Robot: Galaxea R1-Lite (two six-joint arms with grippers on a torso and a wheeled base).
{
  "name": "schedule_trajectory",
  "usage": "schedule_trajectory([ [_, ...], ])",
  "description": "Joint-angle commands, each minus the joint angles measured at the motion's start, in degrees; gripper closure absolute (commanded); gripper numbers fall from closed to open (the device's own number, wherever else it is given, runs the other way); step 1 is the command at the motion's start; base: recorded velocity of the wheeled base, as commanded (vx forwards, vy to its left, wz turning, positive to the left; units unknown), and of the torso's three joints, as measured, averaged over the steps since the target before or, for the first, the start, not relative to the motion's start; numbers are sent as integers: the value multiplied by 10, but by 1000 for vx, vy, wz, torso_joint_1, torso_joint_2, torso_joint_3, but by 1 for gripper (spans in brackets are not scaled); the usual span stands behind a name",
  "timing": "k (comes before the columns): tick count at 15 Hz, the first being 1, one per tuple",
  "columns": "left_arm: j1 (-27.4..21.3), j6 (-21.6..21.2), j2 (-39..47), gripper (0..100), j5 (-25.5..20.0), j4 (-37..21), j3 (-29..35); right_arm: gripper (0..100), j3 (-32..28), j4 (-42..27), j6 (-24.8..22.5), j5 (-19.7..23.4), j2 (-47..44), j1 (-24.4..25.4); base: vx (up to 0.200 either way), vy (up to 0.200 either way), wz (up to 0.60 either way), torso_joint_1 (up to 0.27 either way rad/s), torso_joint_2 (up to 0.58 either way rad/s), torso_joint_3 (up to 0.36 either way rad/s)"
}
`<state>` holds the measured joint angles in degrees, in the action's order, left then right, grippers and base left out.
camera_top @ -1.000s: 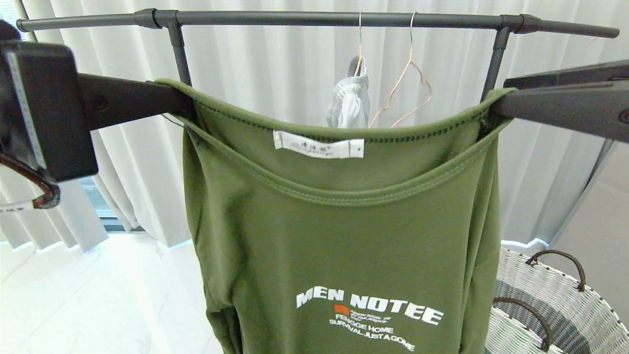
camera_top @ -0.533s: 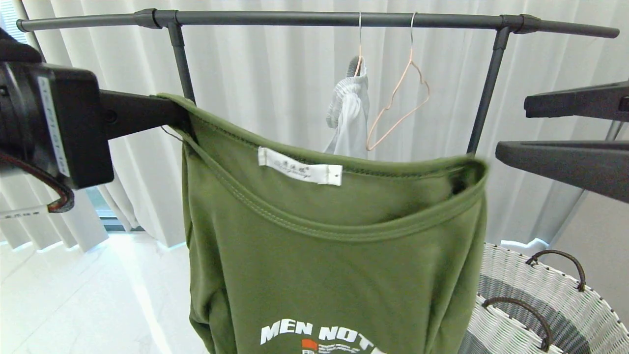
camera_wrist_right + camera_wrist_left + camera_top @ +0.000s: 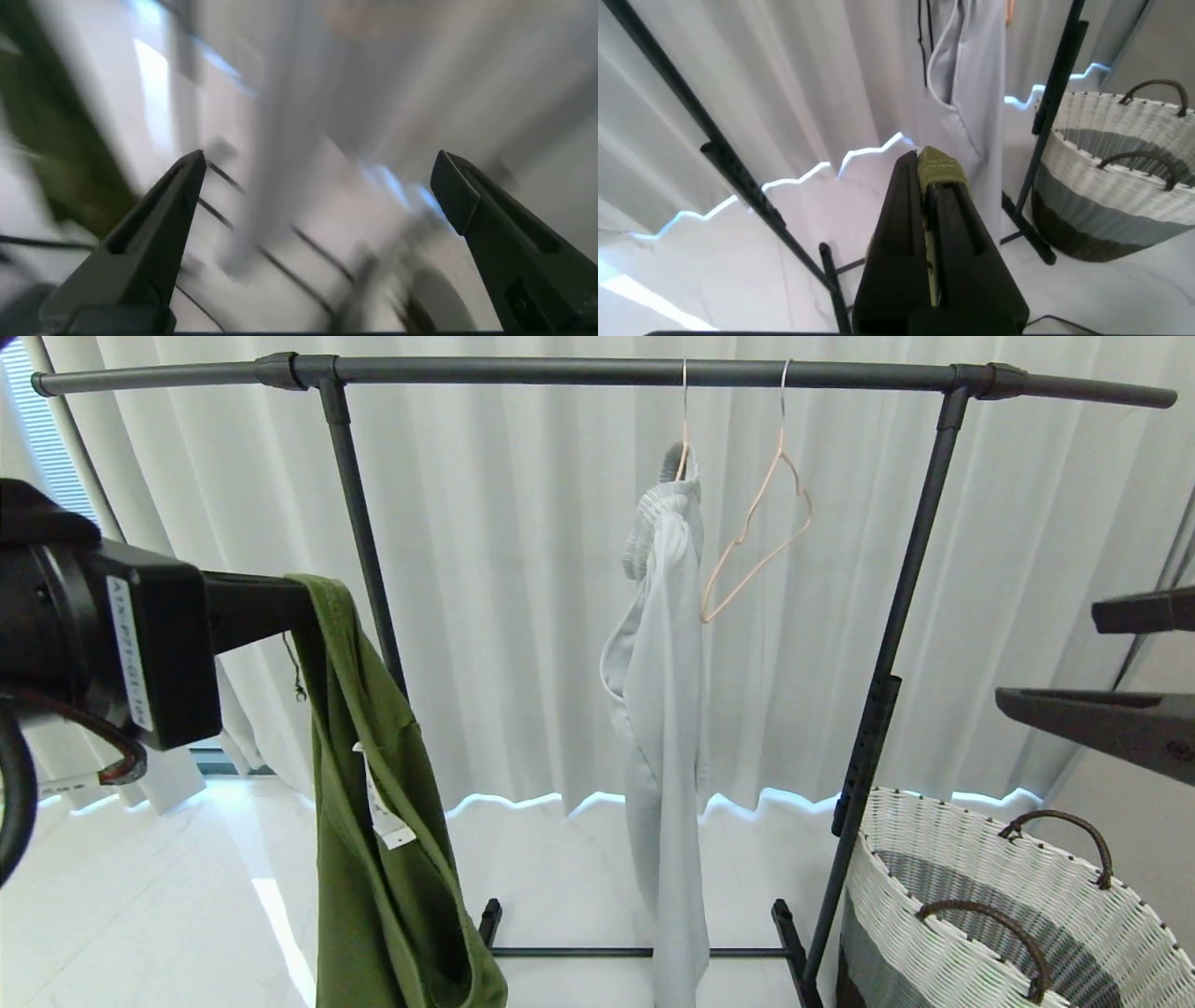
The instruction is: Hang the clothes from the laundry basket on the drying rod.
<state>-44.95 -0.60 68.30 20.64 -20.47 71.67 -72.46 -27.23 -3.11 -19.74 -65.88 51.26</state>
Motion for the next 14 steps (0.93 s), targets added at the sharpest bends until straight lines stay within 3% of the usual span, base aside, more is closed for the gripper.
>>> schedule_trajectory([
  [1,0,0,-23,100,1,-1,-24,0,-8,-74,-1,-77,-15,-68,0,0,0,0,0,0],
  [3,0,-1,-33,100,12,-1,-40,0,14,-88,-14,-126,-16,-109,0,0,0,0,0,0],
  [6,6,-1,-34,100,49,-1,-57,0,40,-88,-35,-157,-5,-169,0,0,0,0,0,0],
  [9,12,-1,-33,100,50,-1,-65,0,50,-82,-30,-152,4,-201,0,0,0,0,0,0],
  [11,13,-1,-33,100,50,0,-72,0,58,-44,-3,-124,11,-207,0,0,0,0,0,0],
  [14,13,-1,-34,100,50,0,-72,0,58,-31,21,-121,9,-228,0,0,200,41,-171,-137],
])
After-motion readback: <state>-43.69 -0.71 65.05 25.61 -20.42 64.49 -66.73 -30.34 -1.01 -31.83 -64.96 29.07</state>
